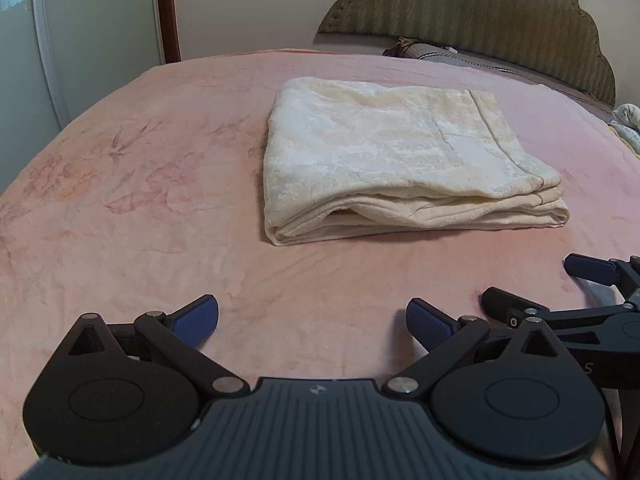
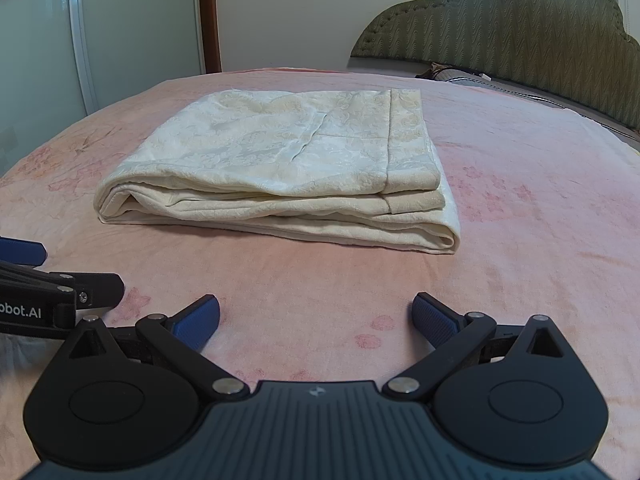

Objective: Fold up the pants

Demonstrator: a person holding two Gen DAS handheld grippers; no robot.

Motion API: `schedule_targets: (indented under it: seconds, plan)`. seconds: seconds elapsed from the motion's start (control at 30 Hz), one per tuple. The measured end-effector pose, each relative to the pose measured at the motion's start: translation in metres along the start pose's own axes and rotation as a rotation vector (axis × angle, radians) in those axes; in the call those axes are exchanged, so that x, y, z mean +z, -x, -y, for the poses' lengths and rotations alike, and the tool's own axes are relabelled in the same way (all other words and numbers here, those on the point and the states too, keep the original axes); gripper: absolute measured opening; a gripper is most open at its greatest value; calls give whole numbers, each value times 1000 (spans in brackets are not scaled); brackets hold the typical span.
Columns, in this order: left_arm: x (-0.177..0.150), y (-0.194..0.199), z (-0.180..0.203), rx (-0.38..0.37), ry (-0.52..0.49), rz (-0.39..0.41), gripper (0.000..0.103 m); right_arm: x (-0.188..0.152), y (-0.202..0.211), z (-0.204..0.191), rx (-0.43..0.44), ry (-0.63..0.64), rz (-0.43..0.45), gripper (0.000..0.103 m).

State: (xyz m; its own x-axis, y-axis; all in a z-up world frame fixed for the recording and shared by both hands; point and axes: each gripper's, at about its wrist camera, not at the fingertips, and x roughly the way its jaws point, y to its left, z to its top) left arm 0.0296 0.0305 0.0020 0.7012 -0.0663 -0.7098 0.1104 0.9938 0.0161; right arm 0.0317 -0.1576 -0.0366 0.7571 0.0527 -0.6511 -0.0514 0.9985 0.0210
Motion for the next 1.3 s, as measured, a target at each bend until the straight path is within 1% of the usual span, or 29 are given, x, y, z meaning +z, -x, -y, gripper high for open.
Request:
schedule_targets:
  seconds: [0.17, 0.23, 0.37, 0.93, 1.1, 1.2, 1.3]
  plan:
    - [0, 0, -3, -7, 22, -1, 102, 0, 0, 0, 0, 0, 0, 103]
    - [0, 1, -4, -13, 19, 1, 102, 0, 0, 0, 0, 0, 0, 103]
    - [0, 3, -4, 6, 15, 22, 102, 0, 0, 0, 0, 0, 0, 103]
    - [1, 6, -2, 8, -2, 45, 102, 0, 0, 0, 0, 0, 0, 103]
    - [2, 8, -8, -2, 31, 60, 102, 0, 0, 0, 0, 0, 0, 103]
    - [2, 10, -13, 17, 25, 55, 102, 0, 0, 0, 0, 0, 0, 103]
    - [2, 17, -21, 22, 32, 81, 102, 0, 0, 0, 0, 0, 0, 103]
